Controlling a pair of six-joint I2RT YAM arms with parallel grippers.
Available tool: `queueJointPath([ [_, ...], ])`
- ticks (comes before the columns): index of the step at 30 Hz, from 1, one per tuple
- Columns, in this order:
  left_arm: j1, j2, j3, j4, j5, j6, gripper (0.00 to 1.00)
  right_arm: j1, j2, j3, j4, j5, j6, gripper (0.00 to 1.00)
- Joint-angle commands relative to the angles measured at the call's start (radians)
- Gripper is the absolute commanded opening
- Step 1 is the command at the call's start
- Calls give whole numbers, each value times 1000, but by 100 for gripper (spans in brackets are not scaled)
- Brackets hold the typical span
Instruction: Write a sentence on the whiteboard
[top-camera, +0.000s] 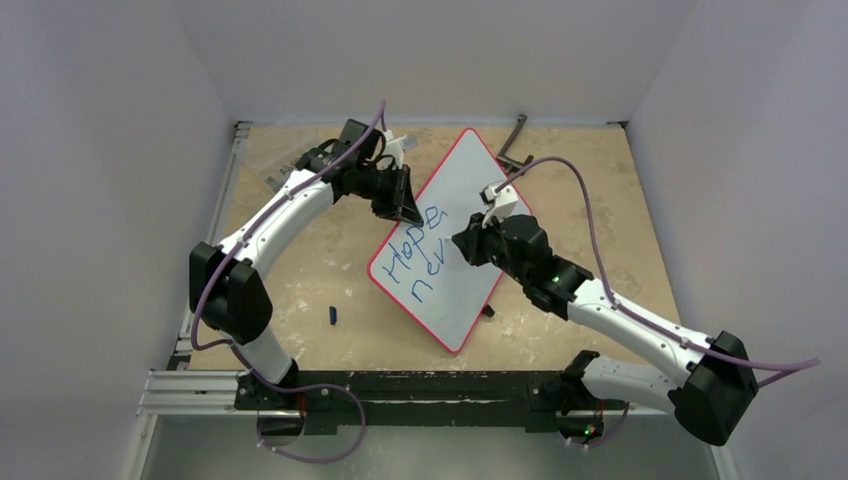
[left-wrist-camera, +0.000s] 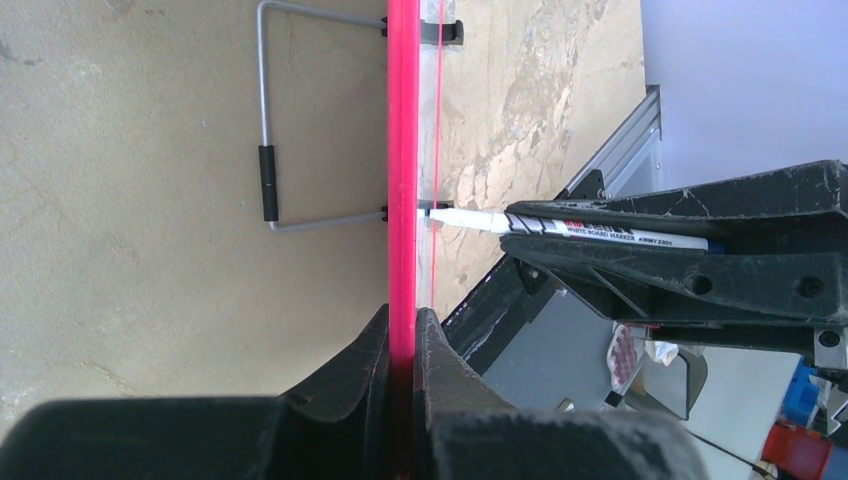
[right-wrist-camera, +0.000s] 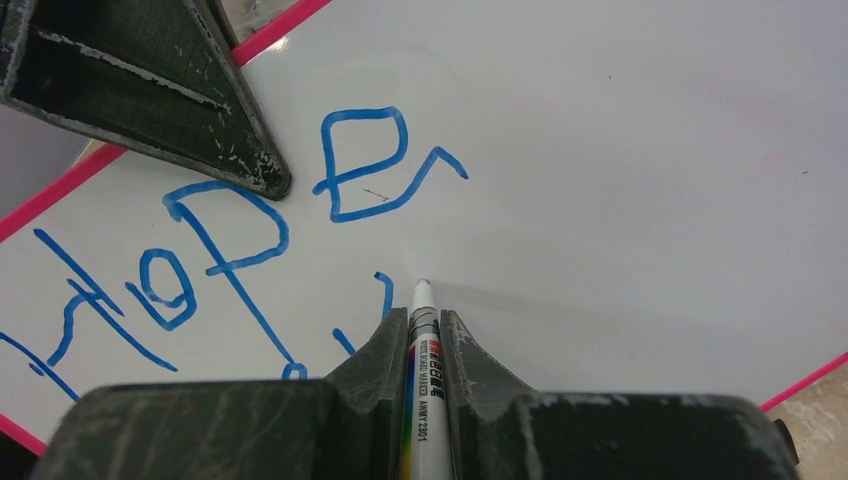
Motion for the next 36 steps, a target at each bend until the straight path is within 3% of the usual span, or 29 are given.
queueJointPath([
  [1,4,-41,31,11,-70,24,0,-23,2,-14,52,-10,14,0],
  [36,5,-43,34,6,-77,27,0,-39,0,-21,67,-164,-1,0],
])
